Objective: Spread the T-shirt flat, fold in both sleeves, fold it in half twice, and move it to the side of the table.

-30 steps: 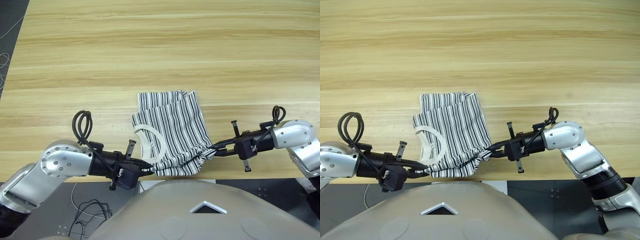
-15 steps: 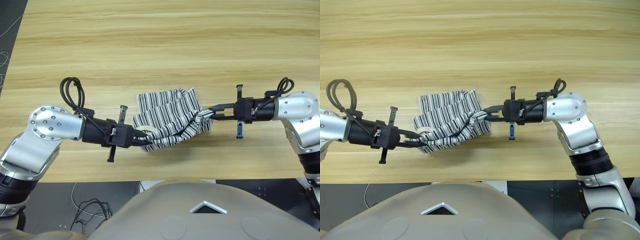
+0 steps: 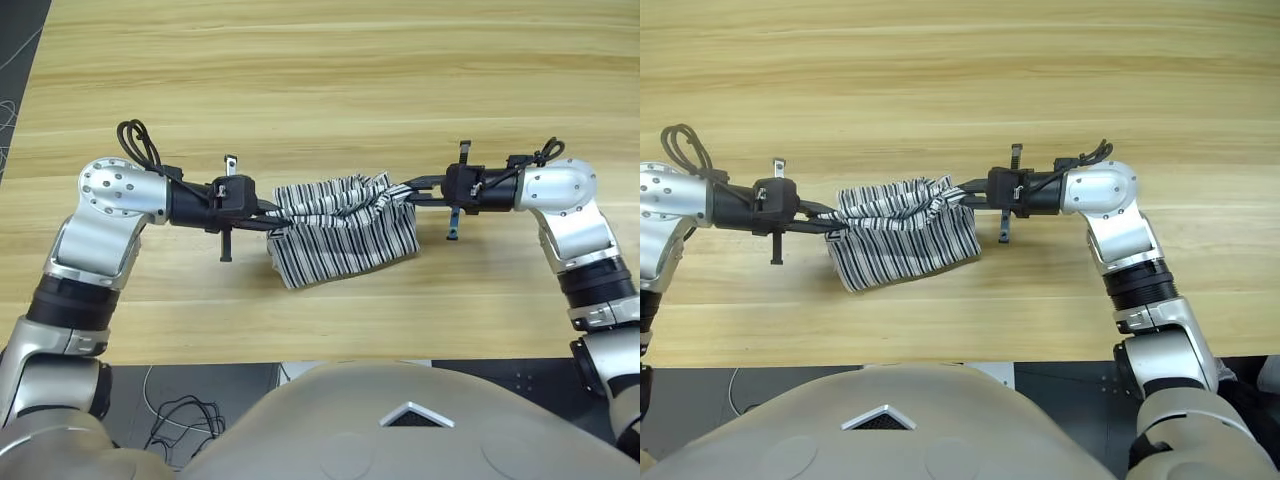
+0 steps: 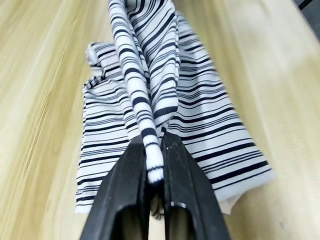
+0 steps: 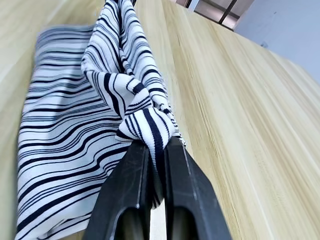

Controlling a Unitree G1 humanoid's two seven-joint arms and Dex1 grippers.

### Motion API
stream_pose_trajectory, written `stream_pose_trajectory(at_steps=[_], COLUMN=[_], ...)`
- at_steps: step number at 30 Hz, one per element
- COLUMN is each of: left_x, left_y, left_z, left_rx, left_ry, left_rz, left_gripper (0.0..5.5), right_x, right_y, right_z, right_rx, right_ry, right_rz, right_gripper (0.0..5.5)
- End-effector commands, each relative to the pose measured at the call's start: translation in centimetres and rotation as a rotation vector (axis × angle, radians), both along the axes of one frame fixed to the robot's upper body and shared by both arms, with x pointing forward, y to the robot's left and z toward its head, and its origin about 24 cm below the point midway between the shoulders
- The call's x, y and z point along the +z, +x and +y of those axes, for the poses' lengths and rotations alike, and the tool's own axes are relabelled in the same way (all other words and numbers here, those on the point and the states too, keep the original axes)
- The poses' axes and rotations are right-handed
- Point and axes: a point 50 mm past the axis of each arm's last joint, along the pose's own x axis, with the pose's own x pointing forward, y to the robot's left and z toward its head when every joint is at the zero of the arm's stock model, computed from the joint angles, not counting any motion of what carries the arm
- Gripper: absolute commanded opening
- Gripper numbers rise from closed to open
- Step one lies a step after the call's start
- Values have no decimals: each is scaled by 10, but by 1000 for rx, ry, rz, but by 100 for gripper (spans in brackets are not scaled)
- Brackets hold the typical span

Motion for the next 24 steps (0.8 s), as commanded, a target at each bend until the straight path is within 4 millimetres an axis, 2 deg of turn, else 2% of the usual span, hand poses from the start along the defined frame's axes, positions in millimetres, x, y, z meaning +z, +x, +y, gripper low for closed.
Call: stream_pose_trajectory(at_steps=[1, 10, 14, 16, 20, 24], left_x=[-3, -16, -19, -20, -18, -8], left_y=[11, 29, 38, 42, 51, 60], left_z=[5, 8, 9, 10, 23, 43], left_rx=[19, 107, 144, 166, 247, 358], left_ry=[27, 38, 36, 29, 12, -56], left_rz=[-19, 10, -30, -37, -60, -67], left_gripper=[16, 16, 16, 64, 112, 112], right_x=[1, -7, -13, -14, -14, -18], right_y=[11, 22, 29, 34, 51, 62], right_z=[3, 6, 8, 10, 12, 8], right_rx=[-21, -62, -92, -116, -251, -354], right_ry=[-7, -11, -12, 2, 32, 10], right_rz=[-35, -48, -43, -47, -62, -71], right_gripper=[14, 14, 14, 66, 141, 141])
